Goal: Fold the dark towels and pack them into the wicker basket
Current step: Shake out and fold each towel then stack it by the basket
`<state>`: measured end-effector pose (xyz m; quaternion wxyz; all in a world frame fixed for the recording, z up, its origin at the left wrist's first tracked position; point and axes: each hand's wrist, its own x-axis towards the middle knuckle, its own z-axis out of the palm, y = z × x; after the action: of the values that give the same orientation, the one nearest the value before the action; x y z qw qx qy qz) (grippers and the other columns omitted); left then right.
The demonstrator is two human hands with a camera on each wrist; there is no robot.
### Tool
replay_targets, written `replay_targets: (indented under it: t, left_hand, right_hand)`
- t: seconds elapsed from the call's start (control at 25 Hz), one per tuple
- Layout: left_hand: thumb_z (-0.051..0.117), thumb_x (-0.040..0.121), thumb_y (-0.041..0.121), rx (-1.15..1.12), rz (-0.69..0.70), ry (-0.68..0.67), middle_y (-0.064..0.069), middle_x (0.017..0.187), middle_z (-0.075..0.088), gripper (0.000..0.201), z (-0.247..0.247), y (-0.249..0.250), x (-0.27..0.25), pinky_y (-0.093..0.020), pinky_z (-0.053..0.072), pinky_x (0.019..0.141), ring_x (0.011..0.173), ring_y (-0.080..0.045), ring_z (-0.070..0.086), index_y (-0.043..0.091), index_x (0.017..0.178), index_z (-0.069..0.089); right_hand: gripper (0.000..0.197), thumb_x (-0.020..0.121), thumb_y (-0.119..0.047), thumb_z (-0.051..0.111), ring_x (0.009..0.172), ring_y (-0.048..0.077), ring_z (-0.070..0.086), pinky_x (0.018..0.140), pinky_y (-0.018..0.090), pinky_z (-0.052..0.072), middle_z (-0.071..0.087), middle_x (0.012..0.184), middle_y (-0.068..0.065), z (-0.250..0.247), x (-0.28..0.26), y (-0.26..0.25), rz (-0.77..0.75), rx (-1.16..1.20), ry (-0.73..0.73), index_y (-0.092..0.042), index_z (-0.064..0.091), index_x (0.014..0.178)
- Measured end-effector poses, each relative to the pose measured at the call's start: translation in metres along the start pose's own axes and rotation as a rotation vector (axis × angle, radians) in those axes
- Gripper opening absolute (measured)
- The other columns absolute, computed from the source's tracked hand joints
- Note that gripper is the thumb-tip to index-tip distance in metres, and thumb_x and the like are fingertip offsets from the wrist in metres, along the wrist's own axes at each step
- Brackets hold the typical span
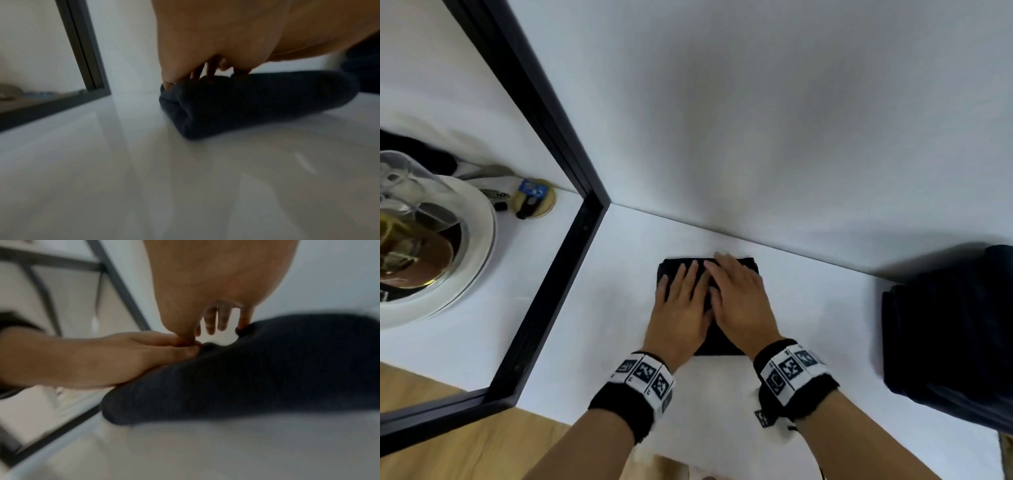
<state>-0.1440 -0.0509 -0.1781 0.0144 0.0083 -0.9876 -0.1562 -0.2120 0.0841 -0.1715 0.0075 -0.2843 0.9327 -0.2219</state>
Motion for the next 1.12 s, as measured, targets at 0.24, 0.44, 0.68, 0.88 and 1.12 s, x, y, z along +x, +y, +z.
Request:
replay_targets:
  t: [0.24, 0.44, 0.68, 0.88, 1.12]
  left_hand:
    - [0.028, 0.101, 0.047, 0.054, -0.009, -0.073, -0.006, 0.160, 0.021, 0.060, 0.009, -0.015, -0.004, -0.052, 0.032, 0.112, 0.147, -0.024, 0.020, 0.014, 0.152, 0.028]
    - [0.063, 0.088, 0.041, -0.350, -0.721, -0.062, -0.017, 0.133, 0.051, 0.070, -0.022, 0.000, 0.000, -0.043, 0.049, 0.092, 0.116, -0.035, 0.053, 0.008, 0.143, 0.035]
    - [0.064, 0.086, 0.030, -0.878, -0.855, -0.140, -0.002, 0.103, 0.062, 0.033, -0.083, 0.026, 0.006, -0.026, 0.048, 0.074, 0.091, -0.017, 0.061, 0.014, 0.110, 0.049]
    - [0.062, 0.091, 0.034, -1.016, -0.483, 0.003, 0.009, 0.104, 0.056, 0.052, -0.172, 0.121, 0.016, -0.018, 0.042, 0.073, 0.093, -0.011, 0.056, 0.027, 0.135, 0.036]
    - [0.051, 0.097, 0.031, -1.057, -0.146, -0.082, -0.004, 0.127, 0.056, 0.062, -0.208, 0.281, 0.057, -0.032, 0.044, 0.096, 0.114, -0.022, 0.054, 0.029, 0.150, 0.019]
  right_hand:
    - [0.058, 0.099, -0.042, 0.039, 0.146, 0.020, 0.023, 0.116, 0.044, 0.027, 0.024, 0.159, 0.004, 0.011, -0.018, 0.018, 0.184, -0.055, -0.079, -0.019, 0.026, 0.151]
    - [0.056, 0.086, -0.046, 0.065, 0.115, 0.025, 0.057, 0.091, 0.034, 0.045, 0.062, 0.122, 0.007, -0.015, -0.016, 0.007, 0.769, 0.385, -0.053, -0.013, 0.050, 0.129]
    - [0.042, 0.087, -0.040, 0.066, 0.096, 0.019, 0.062, 0.078, 0.027, 0.047, 0.062, 0.099, 0.000, -0.082, -0.025, -0.014, 0.807, 0.690, -0.055, -0.012, 0.050, 0.114]
    - [0.042, 0.088, -0.041, 0.065, 0.088, 0.012, 0.057, 0.076, 0.025, 0.041, 0.060, 0.095, -0.007, -0.221, -0.058, -0.024, 0.687, 0.530, 0.357, -0.020, 0.050, 0.121]
    - [0.045, 0.094, -0.033, 0.059, 0.104, 0.013, 0.055, 0.087, 0.023, 0.039, 0.060, 0.114, -0.007, -0.368, -0.120, 0.053, 0.678, 0.336, 0.609, -0.025, 0.047, 0.136]
